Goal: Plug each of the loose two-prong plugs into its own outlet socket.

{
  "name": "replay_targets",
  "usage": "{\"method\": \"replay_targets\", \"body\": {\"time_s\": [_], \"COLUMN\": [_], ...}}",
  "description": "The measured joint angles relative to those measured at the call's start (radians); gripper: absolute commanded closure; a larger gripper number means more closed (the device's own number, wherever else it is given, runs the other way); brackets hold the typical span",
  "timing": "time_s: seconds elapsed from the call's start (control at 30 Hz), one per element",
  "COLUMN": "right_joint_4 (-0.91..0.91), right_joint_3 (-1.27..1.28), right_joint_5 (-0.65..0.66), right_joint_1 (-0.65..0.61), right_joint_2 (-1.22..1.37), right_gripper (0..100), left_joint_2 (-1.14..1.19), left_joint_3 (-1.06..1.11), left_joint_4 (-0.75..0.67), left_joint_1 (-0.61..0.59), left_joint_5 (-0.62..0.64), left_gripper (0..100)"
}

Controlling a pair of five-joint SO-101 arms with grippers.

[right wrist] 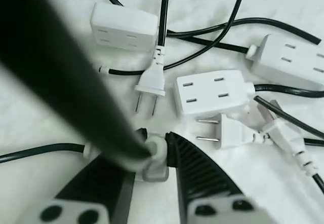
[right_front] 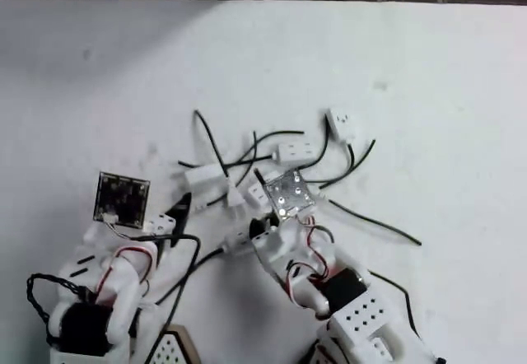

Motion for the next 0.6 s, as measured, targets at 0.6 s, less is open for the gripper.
{"method": "replay_targets", "body": {"time_s": [0.6], "right_joint_4": [-0.077], "right_joint_3": [0.054], "right_joint_5": [-0.002], "right_joint_1": [-0.002], "right_joint_2": [-0.009], "right_gripper": [98.2], "left_joint_2": [0.000], "left_joint_3": [0.000], "left_joint_4": [0.000], "left_joint_1": [0.000], "left_joint_5": [0.000], "left_gripper": [74]}}
